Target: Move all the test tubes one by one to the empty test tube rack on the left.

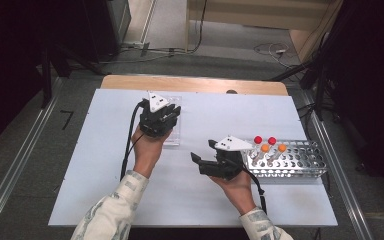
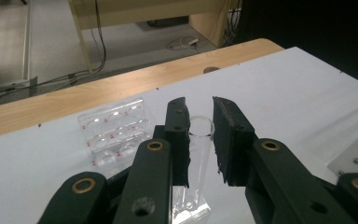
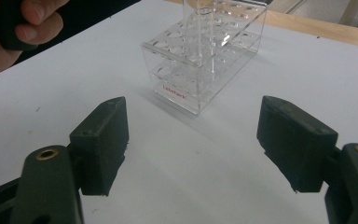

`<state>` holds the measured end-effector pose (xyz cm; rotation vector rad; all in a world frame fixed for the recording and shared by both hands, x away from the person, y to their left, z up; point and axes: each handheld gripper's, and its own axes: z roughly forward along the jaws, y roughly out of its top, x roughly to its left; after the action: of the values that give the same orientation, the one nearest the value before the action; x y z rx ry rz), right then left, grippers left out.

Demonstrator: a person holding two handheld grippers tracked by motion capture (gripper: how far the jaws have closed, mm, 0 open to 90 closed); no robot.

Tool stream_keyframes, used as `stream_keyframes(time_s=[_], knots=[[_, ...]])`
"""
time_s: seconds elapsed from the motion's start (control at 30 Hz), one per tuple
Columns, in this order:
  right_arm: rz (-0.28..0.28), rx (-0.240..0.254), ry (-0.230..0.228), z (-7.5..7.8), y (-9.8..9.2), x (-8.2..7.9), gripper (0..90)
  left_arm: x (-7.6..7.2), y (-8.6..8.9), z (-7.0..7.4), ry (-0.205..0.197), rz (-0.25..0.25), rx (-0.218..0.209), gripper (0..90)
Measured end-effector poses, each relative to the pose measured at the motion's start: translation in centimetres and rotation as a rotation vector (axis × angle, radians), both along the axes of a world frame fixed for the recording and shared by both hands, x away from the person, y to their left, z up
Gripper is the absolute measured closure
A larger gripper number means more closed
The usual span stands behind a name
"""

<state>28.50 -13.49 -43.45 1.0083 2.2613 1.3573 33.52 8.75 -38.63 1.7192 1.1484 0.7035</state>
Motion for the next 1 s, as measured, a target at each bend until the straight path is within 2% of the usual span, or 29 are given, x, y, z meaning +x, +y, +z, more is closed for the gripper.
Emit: stream_keyframes(time_s=[0.37,0.6,0.67,0.9,1.0], knots=[[0.005,-0.002,0.000,0.0,0.1,0.0,23.3,0.3,-0.4,-2.6,0.027,0.022,0.035,76.9],[0.004,-0.003,0.002,-0.1,0.0,0.0,23.6,0.2,-0.5,-3.3,0.041,0.020,0.049,75.7],[0.003,-0.004,0.002,-0.1,0.0,0.0,23.6,0.2,-0.5,-3.3,0.039,0.023,0.048,70.3],[0.004,0.002,0.000,0.0,0.0,-0.1,23.6,-0.1,-0.2,-2.8,0.043,0.016,0.005,62.0],[0.005,0.001,0.002,0.1,-0.1,-0.3,23.6,-0.4,0.0,-2.6,0.046,0.021,0.009,51.7]])
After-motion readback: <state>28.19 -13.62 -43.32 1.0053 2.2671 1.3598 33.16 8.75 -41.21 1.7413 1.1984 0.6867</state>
